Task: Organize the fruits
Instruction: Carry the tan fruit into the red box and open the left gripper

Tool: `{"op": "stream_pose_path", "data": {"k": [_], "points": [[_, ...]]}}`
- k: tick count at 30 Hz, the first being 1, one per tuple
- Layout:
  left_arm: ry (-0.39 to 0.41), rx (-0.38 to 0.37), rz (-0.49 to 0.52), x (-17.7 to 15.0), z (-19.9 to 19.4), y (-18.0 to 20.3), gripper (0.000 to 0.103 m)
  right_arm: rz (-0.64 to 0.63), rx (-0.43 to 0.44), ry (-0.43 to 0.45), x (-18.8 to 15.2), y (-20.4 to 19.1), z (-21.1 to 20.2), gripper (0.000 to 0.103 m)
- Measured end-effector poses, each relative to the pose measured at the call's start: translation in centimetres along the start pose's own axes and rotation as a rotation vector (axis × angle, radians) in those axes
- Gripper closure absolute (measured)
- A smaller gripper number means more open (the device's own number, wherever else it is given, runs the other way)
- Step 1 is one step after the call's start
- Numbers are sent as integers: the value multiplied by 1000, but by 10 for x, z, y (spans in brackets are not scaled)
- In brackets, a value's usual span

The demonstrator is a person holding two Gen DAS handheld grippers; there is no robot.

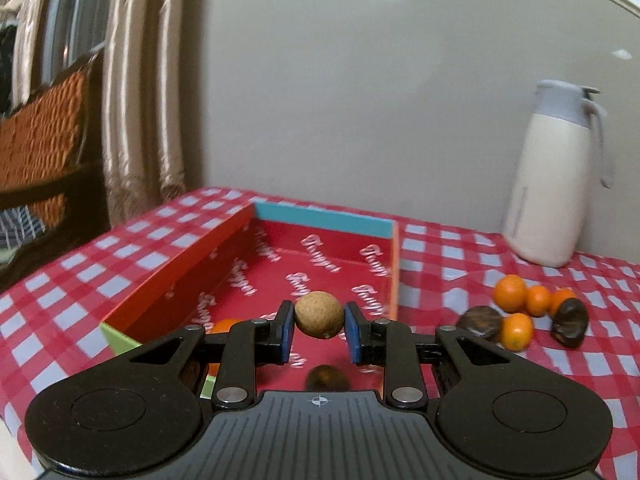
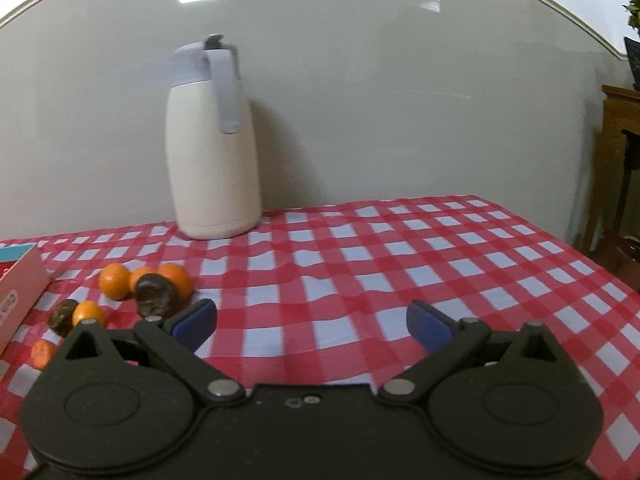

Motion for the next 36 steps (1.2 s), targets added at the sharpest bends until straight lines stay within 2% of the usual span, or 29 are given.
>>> {"op": "stream_pose_path", "data": {"k": [10, 25, 27, 28, 30, 31, 32, 36], "points": [[-58, 20, -33, -8, 8, -20, 76, -9, 61, -7, -1, -29, 2, 2], [-53, 63, -47, -7, 4, -38, 74, -27, 124, -9, -1, -61, -3, 2], [-52, 60, -45, -8, 3, -40, 70, -30, 136, -12, -1, -66, -3, 2], [-49, 57, -40, -7, 3, -40, 65, -31, 144, -13, -1, -69, -4, 2], [-35, 65, -29, -6, 0, -41, 45, -39, 156, -13, -2, -75, -5, 1], [-23, 76, -23, -5, -2, -42, 28, -43, 163, -15, -2, -78, -5, 1], [-9, 92, -20, -4, -5, -44, 15, -47, 171, -15, -2, -81, -5, 1], [19, 104, -30, -1, -12, -54, 11, -62, 204, -18, -4, -96, -7, 1]]}}
Point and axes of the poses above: each gripper's, at about its wrist camera, not at the fingertips, and z roughly the way its jaws point, y to its right, x to its top, the point moved 6 cm from there along z, roughly the way its jaws point, and after that the axes turned 2 degrees about z, right-handed, at the moved point
